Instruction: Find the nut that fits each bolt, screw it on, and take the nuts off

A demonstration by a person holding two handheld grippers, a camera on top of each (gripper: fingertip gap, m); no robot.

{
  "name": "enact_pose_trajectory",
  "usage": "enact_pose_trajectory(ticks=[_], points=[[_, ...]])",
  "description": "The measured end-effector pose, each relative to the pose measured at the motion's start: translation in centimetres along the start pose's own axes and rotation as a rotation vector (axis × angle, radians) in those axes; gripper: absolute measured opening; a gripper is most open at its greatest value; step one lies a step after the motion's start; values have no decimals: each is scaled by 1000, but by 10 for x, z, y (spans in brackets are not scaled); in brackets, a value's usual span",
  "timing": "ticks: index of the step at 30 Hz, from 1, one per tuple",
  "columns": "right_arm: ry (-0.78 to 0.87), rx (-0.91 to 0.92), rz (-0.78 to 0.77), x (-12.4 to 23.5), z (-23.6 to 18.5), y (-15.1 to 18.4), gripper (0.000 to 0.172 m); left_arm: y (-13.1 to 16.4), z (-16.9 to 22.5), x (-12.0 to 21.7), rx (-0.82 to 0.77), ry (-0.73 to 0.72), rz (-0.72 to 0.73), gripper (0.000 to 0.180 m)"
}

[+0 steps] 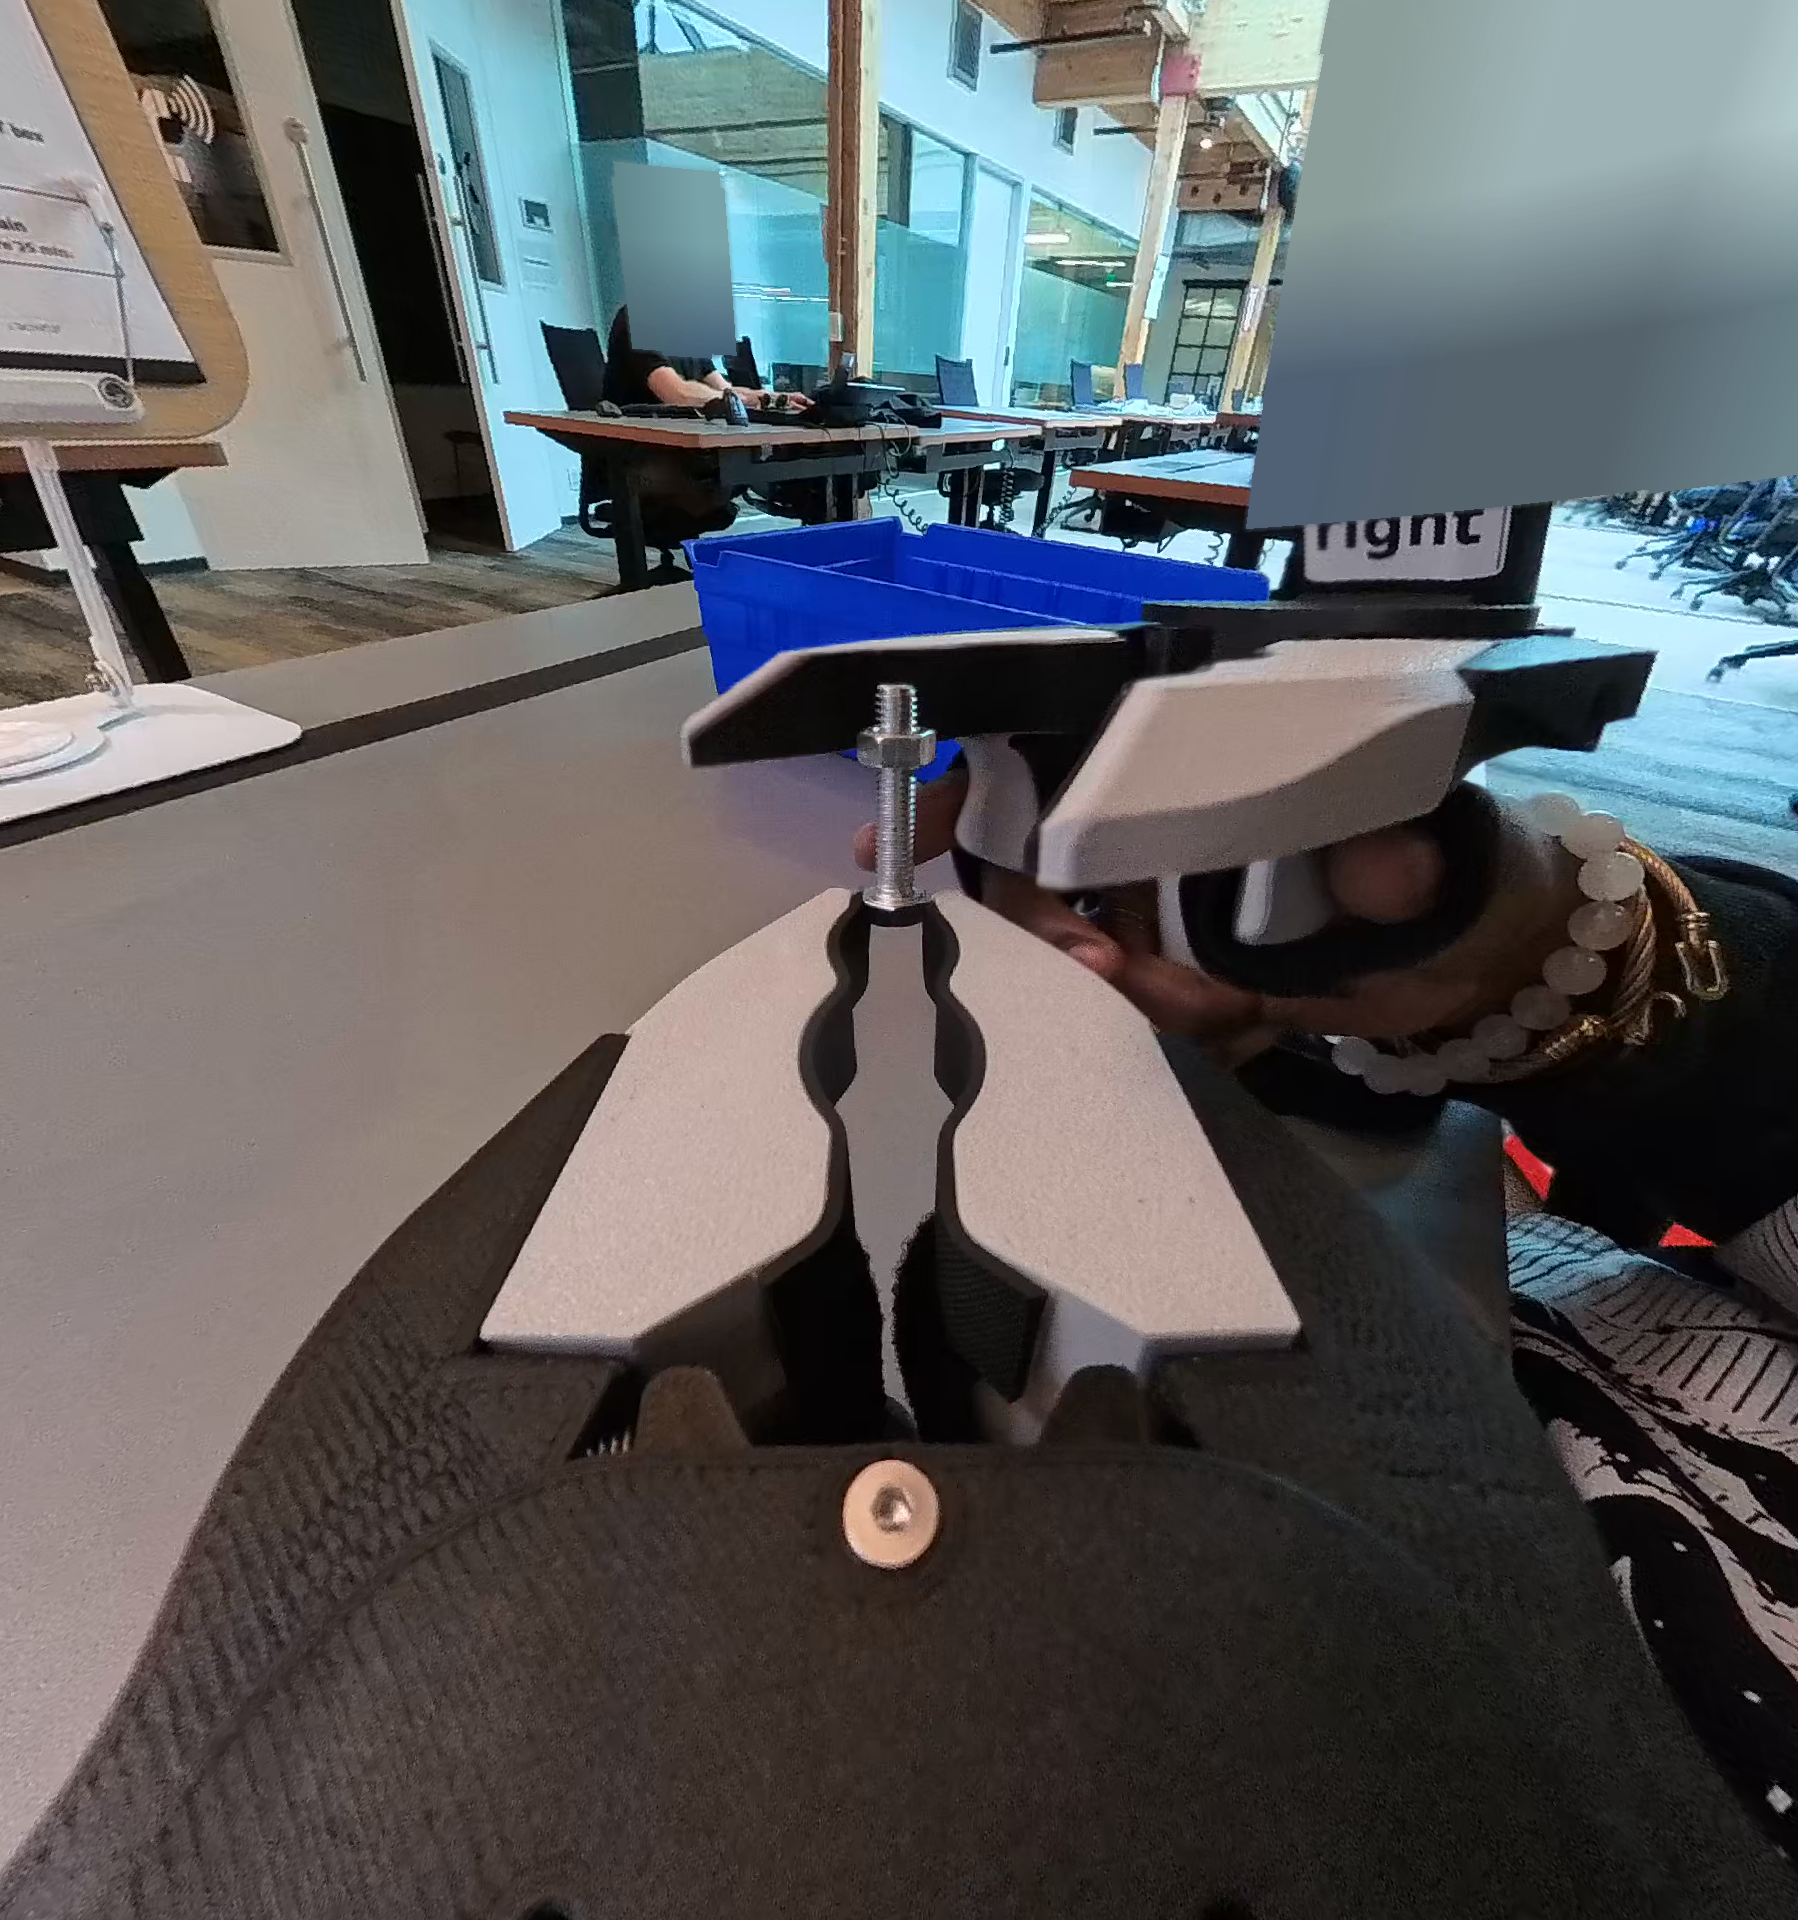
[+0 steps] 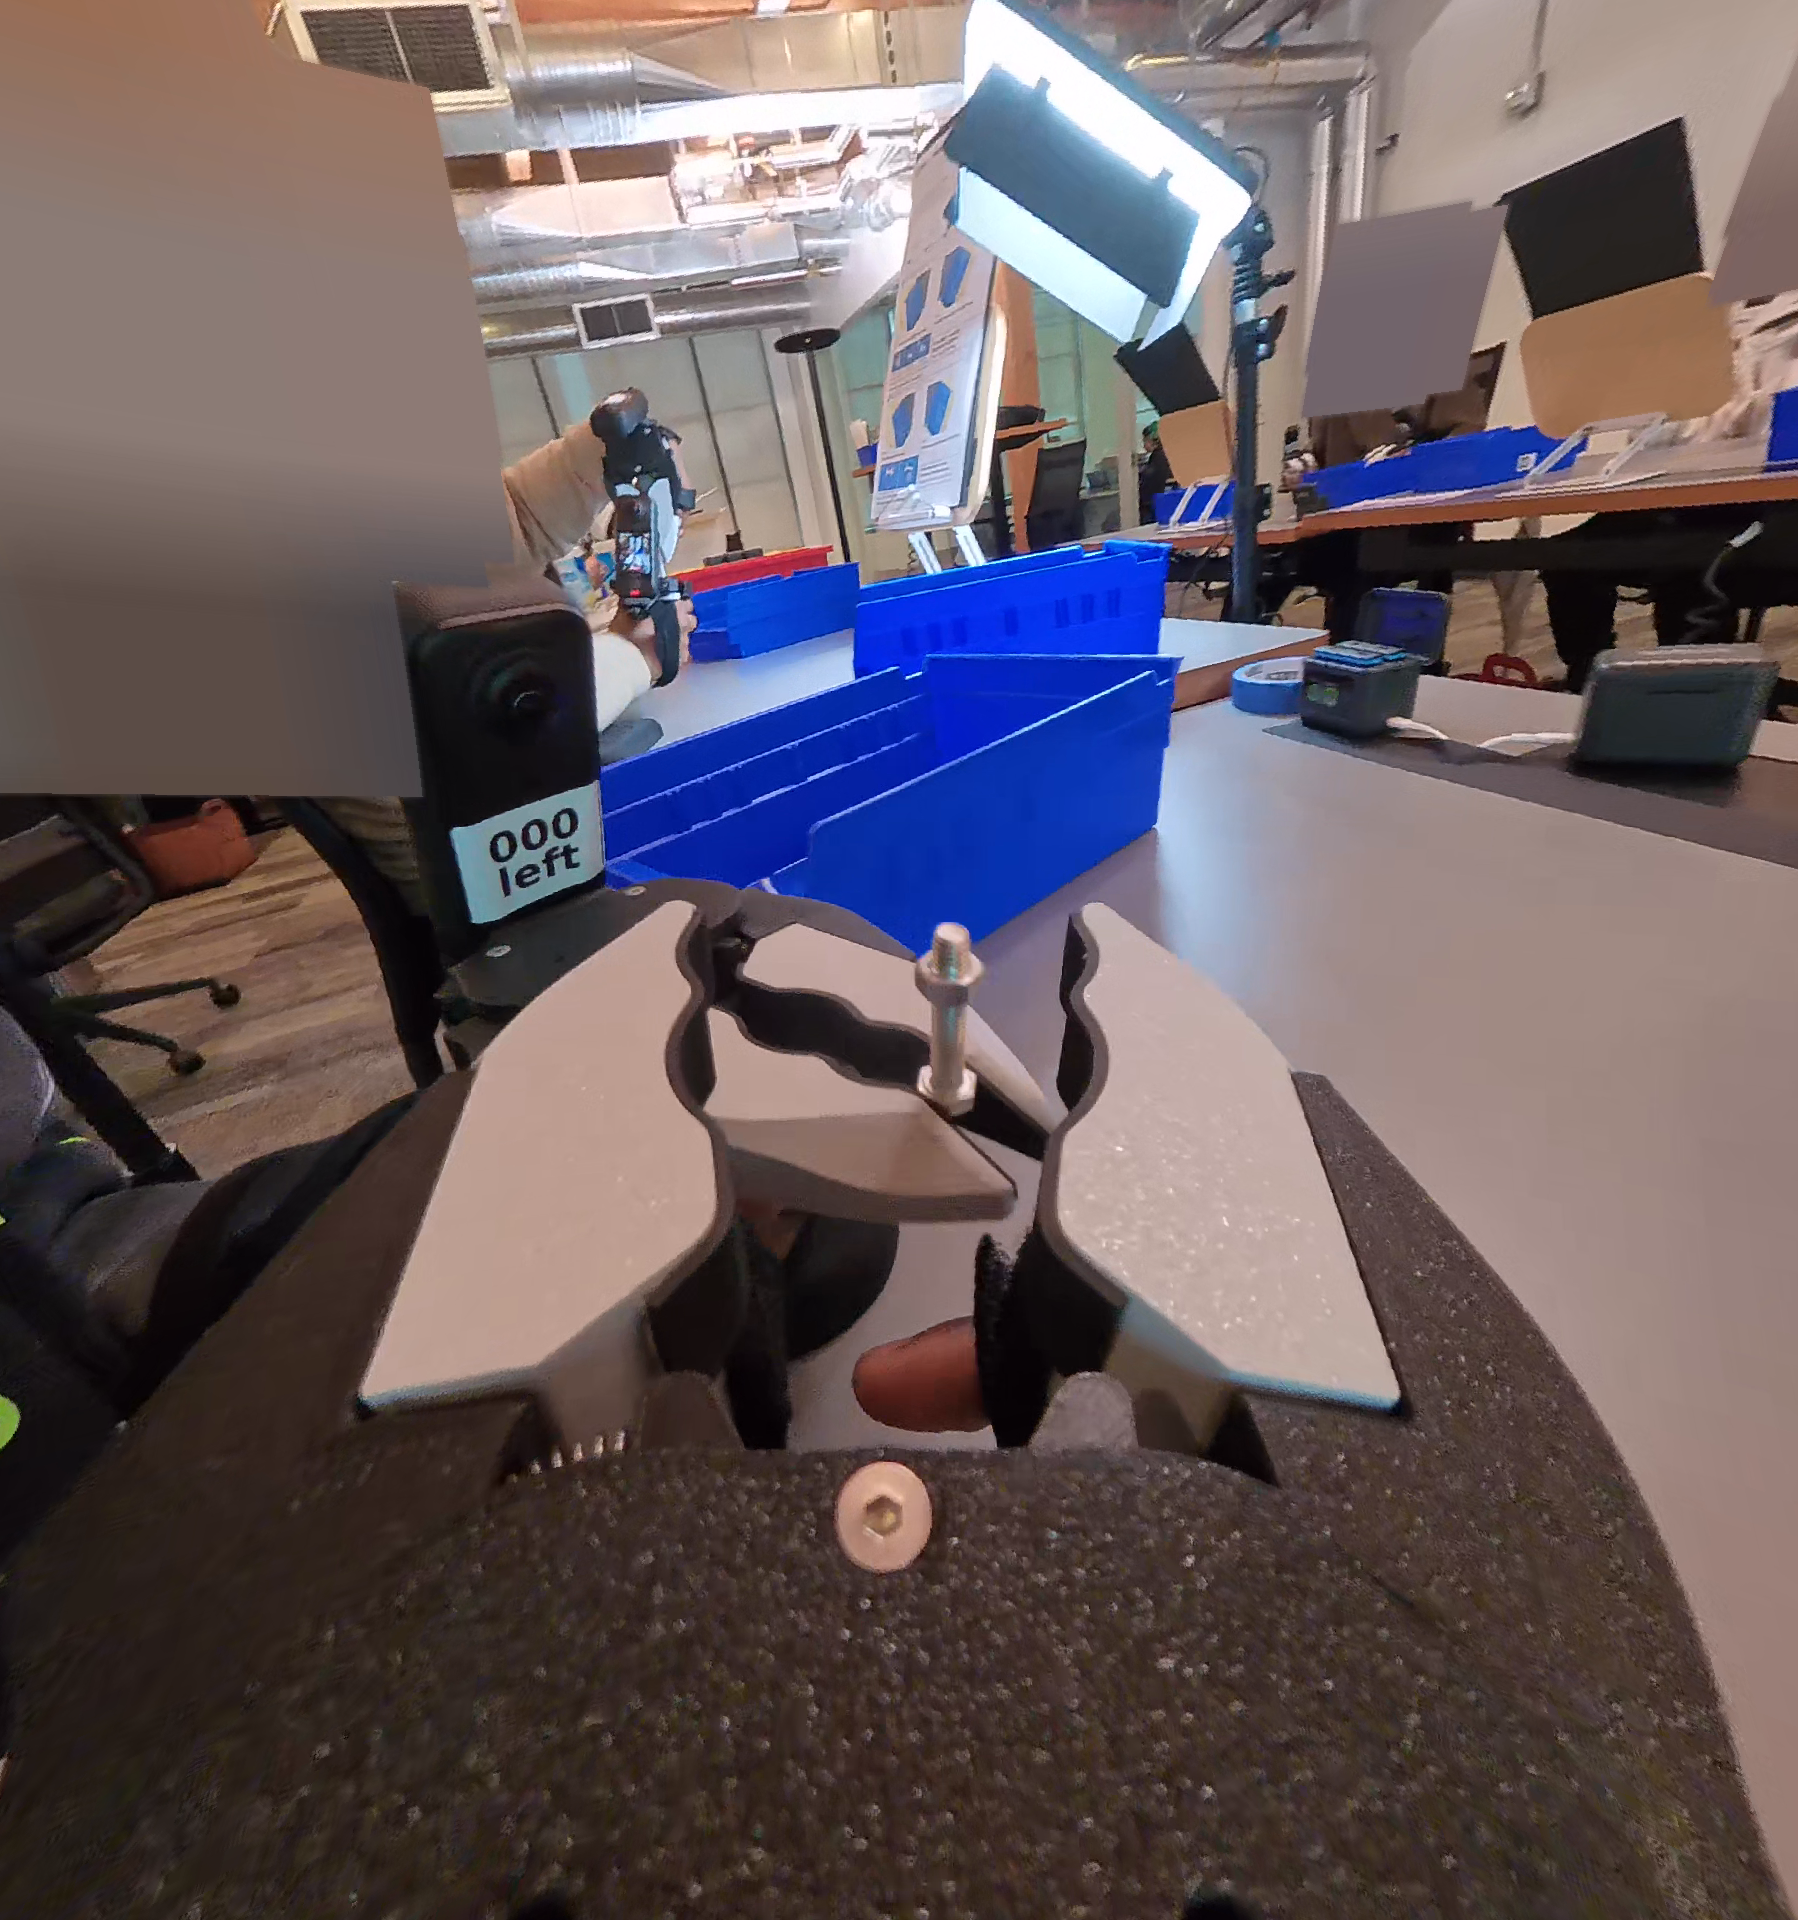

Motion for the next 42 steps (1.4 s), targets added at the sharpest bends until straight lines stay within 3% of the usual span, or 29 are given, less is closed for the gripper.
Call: enact_pose_trajectory(ticks=[8,19,25,28,34,42], points=[[-21,46,-22,-7,-9,3,57,1,0,-1,-7,-5,-14,10],[35,29,11,16,-4,2,44,-1,-2,2,13,-14,12,10],[10,42,36,30,-9,1,20,-1,-3,2,18,-15,14,10],[47,52,45,30,-3,1,21,-1,-3,2,18,-13,15,10],[44,-1,18,12,2,3,52,0,-2,1,13,-6,8,10],[3,49,-36,-8,-4,4,53,2,0,-1,-2,0,-18,10]])
Point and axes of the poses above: each gripper's, where its closed fingertips meet, x back along the fingers, y out of its underside, z = x × y across the jaws, the point moved 5 cm from there along x, back along the fingers, and after that the axes turned 10 degrees about y, right-handed, at the moved point
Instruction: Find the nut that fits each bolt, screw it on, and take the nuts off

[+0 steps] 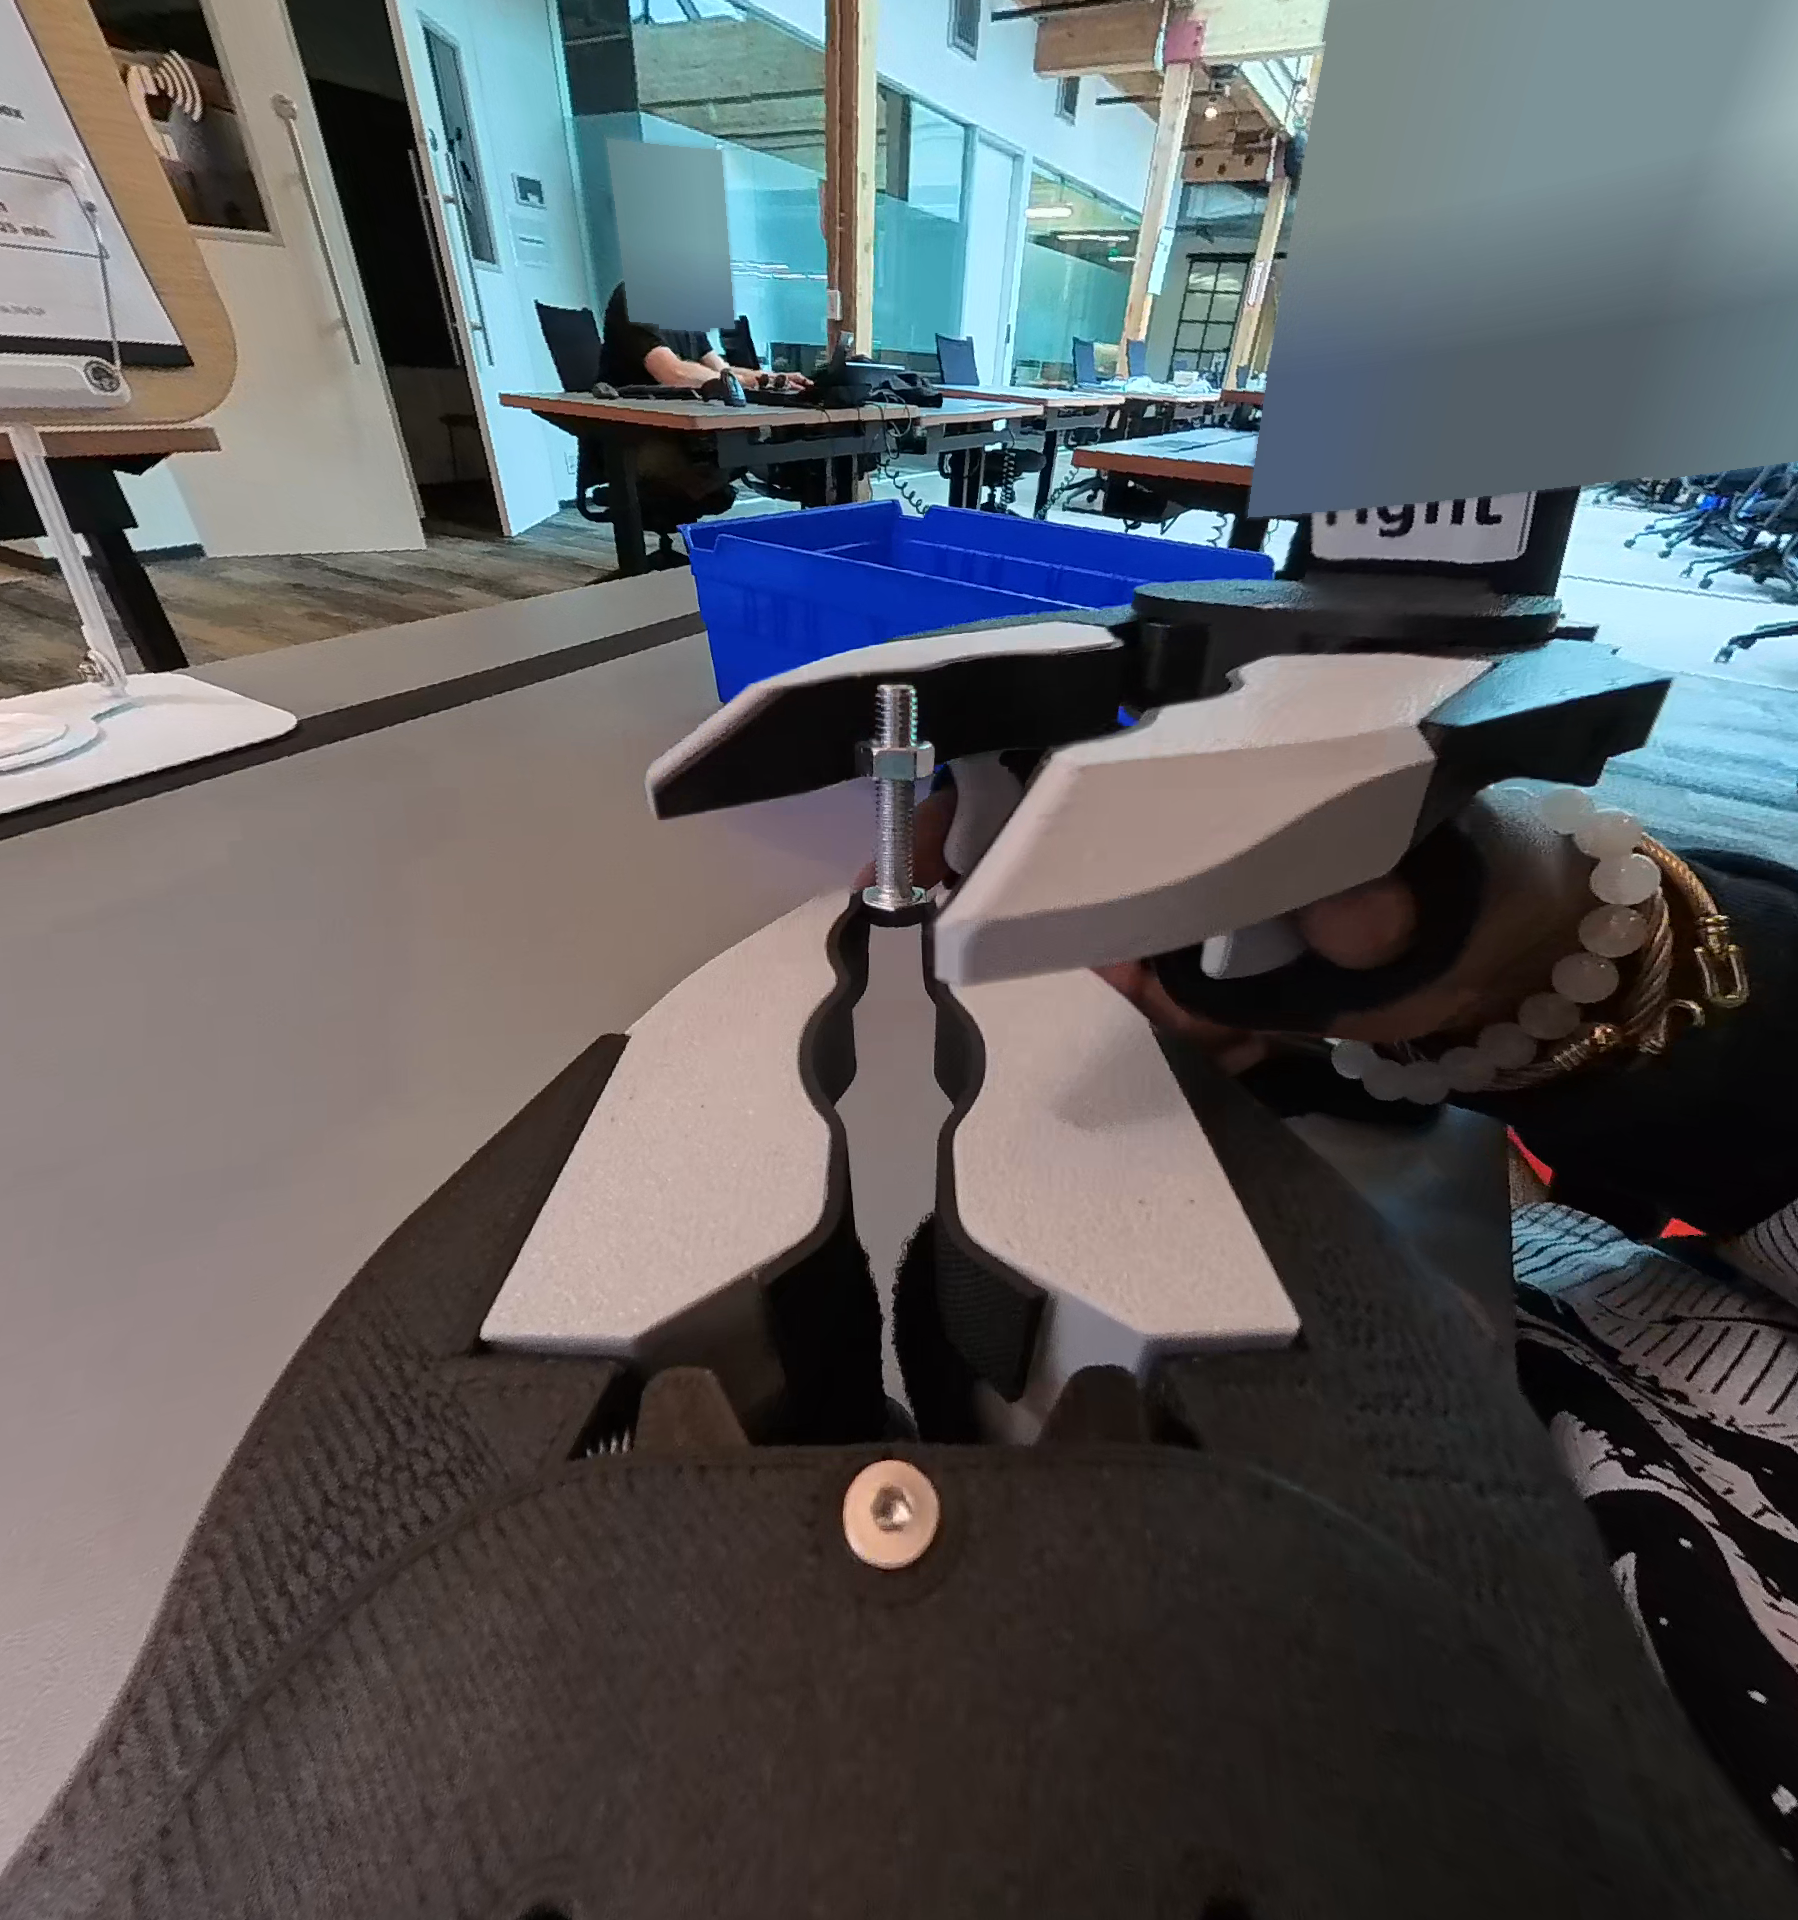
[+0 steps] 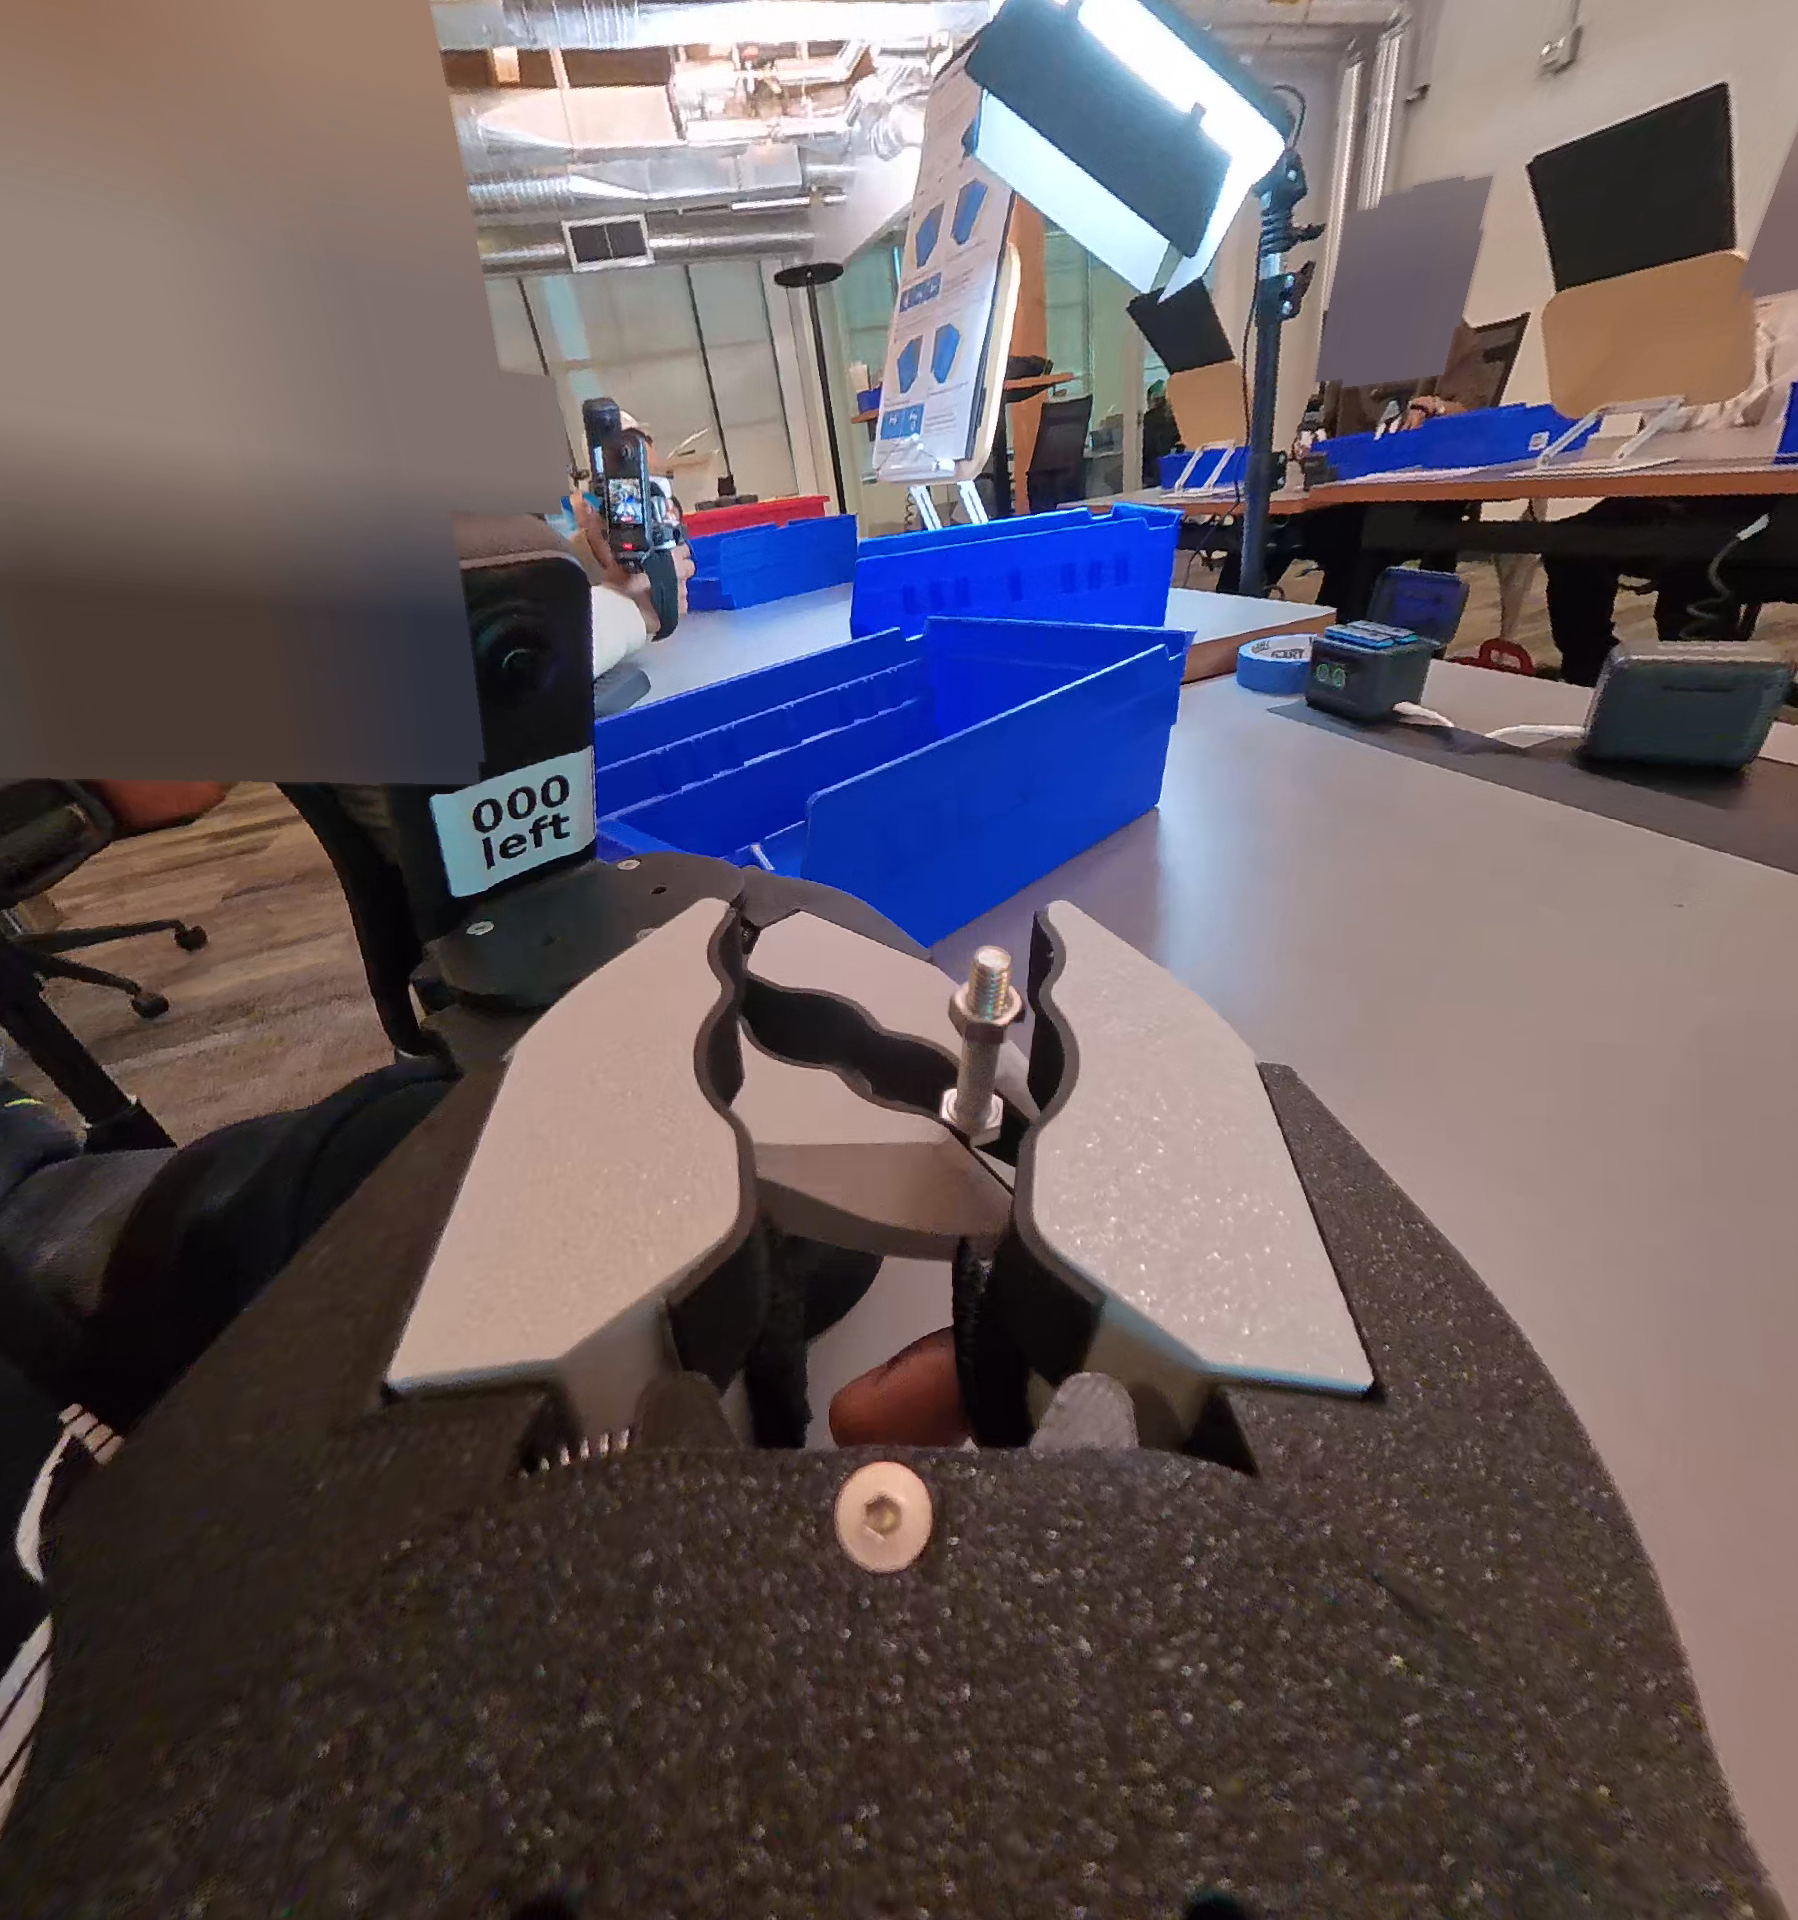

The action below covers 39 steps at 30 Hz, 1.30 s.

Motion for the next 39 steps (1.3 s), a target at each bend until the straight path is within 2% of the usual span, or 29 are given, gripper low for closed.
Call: enact_pose_trajectory(ticks=[12,18,20,24,27,32,39], points=[[35,-6,23,20,2,-1,44,-1,-3,2,22,-16,24,10],[61,-16,60,38,5,-1,25,-1,-3,2,23,-13,19,10],[84,-24,69,39,11,-1,25,-1,-3,2,20,-12,18,10],[67,-62,71,26,13,-3,47,-1,-2,1,14,-9,12,10],[43,-41,52,13,8,-2,56,0,-1,0,9,-8,5,10],[9,-9,16,3,0,0,54,0,-2,0,6,-15,0,10],[40,-13,19,19,4,0,44,0,-3,1,18,-25,8,10]])
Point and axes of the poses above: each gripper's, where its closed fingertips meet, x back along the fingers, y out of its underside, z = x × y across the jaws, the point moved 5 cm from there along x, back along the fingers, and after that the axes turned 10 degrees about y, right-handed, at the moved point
